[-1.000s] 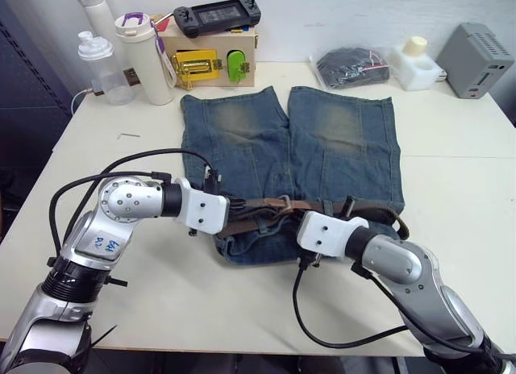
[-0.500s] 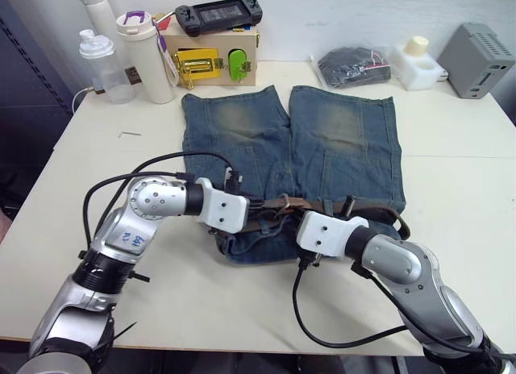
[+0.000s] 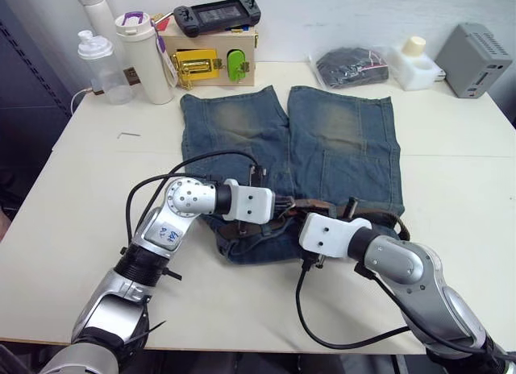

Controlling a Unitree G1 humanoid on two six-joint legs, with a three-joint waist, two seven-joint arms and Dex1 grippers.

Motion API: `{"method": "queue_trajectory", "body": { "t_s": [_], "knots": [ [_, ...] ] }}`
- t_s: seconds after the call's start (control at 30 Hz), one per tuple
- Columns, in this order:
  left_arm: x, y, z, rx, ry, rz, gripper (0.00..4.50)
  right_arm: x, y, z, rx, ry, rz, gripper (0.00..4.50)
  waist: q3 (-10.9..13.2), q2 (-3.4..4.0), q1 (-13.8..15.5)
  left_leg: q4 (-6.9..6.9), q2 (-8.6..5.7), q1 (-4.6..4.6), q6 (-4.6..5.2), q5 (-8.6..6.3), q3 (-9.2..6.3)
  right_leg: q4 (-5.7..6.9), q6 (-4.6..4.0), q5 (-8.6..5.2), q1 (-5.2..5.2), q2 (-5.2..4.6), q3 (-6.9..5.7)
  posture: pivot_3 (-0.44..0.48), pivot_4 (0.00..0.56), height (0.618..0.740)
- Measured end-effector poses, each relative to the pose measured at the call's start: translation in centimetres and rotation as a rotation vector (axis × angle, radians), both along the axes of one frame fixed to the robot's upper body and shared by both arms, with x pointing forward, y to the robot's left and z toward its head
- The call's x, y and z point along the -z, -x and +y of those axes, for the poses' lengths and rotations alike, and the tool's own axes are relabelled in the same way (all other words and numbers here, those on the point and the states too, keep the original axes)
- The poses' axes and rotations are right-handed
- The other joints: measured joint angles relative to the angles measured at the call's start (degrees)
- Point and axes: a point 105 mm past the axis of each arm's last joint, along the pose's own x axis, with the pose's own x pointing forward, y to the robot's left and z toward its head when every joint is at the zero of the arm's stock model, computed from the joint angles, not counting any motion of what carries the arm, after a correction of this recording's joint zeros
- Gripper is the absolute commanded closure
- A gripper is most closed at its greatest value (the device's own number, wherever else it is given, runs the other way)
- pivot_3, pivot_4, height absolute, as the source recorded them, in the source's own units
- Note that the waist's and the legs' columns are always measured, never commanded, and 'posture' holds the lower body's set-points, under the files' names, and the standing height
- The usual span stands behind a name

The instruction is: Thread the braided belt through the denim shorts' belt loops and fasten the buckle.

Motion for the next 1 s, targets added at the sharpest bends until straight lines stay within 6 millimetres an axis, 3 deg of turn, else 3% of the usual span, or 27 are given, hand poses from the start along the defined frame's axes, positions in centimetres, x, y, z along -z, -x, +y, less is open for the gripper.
{"method": "queue_trajectory", "body": {
  "t_s": [0.17, 0.43, 0.57, 0.7, 0.97, 1.0],
  "knots": [
    [1.2, 0.1, -1.2, 0.009, 0.032, 0.038, 4.50, 0.9, 1.3, -0.5, 0.000, -0.091, 0.186, 0.88, 0.00, 0.00, 0.01, 0.21, -0.02, -0.04, 0.09, -0.11, -0.01, 0.04, 0.00, 0.00, 0.02, -0.01, 0.01, 0.000, 0.150, 0.645],
    [1.6, 0.3, -1.6, 0.003, 0.061, 0.049, 4.50, -4.0, 2.0, -4.0, -0.009, -0.260, 0.269, 0.88, 0.00, 0.00, 1.12, 0.27, -0.03, -0.03, 0.14, -0.14, 0.02, -0.13, 0.00, 0.00, 0.17, -0.01, 0.00, 0.000, 0.150, 0.645],
    [1.7, 0.3, -1.6, 0.003, 0.066, 0.049, 4.50, -5.6, 1.0, -4.8, -0.002, -0.238, 0.186, 0.88, 0.00, 0.00, 1.28, 0.27, -0.02, -0.03, 0.15, -0.14, 0.06, -0.19, 0.00, 0.00, 0.21, -0.15, 0.00, 0.000, 0.150, 0.645],
    [1.6, 0.3, -1.6, 0.003, 0.069, 0.049, 4.50, -3.9, -0.6, -6.3, 0.073, -0.113, 0.143, 0.88, -0.01, -0.01, 1.27, 0.27, -0.08, -0.03, 0.17, -0.15, 0.13, -0.17, 0.00, 0.00, 0.21, -0.59, -0.22, 0.000, 0.150, 0.645],
    [1.6, 0.4, -1.6, 0.002, 0.069, 0.047, 4.50, -2.0, -1.5, -6.2, 0.062, 0.009, 0.087, 0.88, -0.01, -0.01, 1.24, 0.30, -0.11, -0.03, 0.25, -0.17, 0.32, -0.18, 0.01, 0.00, 0.20, -0.74, -0.35, 0.000, 0.150, 0.645],
    [1.6, 0.4, -1.6, 0.002, 0.069, 0.047, 4.50, -1.8, -1.6, -6.2, 0.063, 0.013, 0.088, 1.11, -0.01, -0.01, 1.22, 0.30, -0.11, -0.03, 0.25, -0.17, 0.32, -0.18, 0.01, 0.00, 0.19, -0.75, -0.36, 0.000, 0.150, 0.645]
  ]
}}
